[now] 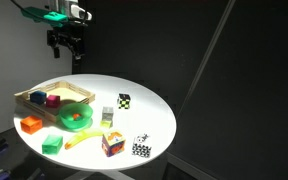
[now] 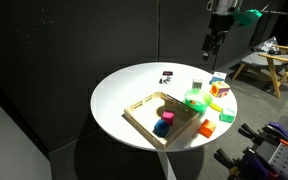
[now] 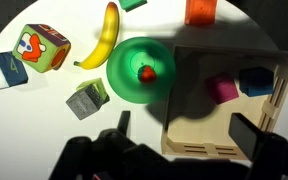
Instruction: Remove the pink block from the crate and put it on the table
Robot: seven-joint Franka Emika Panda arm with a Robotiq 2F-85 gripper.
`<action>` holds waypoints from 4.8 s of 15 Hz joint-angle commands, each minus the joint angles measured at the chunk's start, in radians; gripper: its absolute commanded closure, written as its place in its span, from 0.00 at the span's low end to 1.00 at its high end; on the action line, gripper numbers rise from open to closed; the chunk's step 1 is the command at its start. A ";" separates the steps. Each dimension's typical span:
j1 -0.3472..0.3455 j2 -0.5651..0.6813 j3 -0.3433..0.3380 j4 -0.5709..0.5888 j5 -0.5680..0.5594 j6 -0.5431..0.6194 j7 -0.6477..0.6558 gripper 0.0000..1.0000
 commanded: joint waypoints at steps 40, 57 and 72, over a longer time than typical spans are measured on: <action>0.098 0.305 0.136 -0.007 -0.039 0.330 -0.108 0.00; 0.106 0.354 0.144 -0.005 -0.059 0.311 -0.066 0.00; 0.116 0.485 0.146 0.081 -0.086 0.377 -0.043 0.00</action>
